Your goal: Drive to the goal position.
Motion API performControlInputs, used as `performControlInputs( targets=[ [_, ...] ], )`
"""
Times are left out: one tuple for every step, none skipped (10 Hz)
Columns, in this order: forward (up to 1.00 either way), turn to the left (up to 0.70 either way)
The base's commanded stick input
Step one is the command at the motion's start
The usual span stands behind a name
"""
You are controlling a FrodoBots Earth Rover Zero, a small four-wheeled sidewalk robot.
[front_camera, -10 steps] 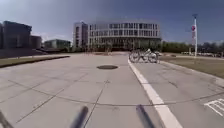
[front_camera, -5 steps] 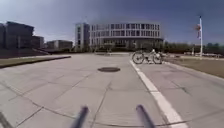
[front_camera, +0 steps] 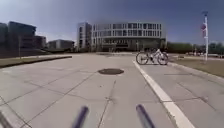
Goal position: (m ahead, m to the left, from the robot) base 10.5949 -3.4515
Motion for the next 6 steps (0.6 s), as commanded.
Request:
performControlInputs(
  targets=[
    [0.7,0.0],
    [0.7,-0.35],
    [0.7,-0.22],
    [0.7,-0.09],
    [0.7,0.0],
    [0.7,0.0]
  ],
)
